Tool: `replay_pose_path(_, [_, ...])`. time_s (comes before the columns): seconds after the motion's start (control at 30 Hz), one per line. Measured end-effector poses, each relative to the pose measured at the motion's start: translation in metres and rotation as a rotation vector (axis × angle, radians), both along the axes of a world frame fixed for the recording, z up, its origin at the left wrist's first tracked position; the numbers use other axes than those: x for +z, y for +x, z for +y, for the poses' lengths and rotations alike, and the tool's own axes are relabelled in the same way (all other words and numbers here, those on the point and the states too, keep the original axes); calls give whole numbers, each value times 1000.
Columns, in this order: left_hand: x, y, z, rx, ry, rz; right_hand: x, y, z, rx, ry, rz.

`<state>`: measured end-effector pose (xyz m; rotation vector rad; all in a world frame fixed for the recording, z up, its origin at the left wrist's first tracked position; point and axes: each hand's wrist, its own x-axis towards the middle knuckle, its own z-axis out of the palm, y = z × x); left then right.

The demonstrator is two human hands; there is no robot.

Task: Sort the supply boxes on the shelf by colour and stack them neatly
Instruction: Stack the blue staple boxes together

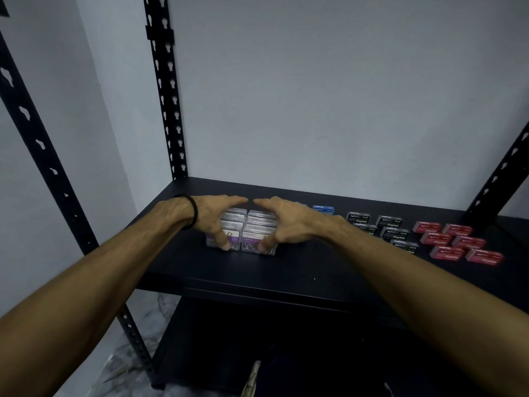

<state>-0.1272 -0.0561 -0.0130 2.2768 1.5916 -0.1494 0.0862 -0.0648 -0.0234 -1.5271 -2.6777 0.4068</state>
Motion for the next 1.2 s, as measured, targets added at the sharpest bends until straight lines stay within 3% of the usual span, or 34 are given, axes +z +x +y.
replay_pose_path(0.17, [13,1,1,19,-33,-7,13,21,-4,-46,2,71])
replay_pose_path(0.3, [31,10,0,15,-14,-132,23,44,-7,-115,95,188])
replay_pose_path(0.43, [36,39,3,20,180,-330,27,68,-11,-196,189,232])
replay_pose_path(0.53, [29,67,5,-30,321,-379,24,85,-12,-230,190,172])
replay_pose_path(0.73, [4,118,3,-150,350,-266,7,108,-17,-246,174,78])
replay_pose_path(1.03, [-22,146,10,-247,473,154,-14,119,-18,-206,147,51])
replay_pose_path(1.2, [-26,146,11,-247,476,214,-19,119,-14,-207,129,61])
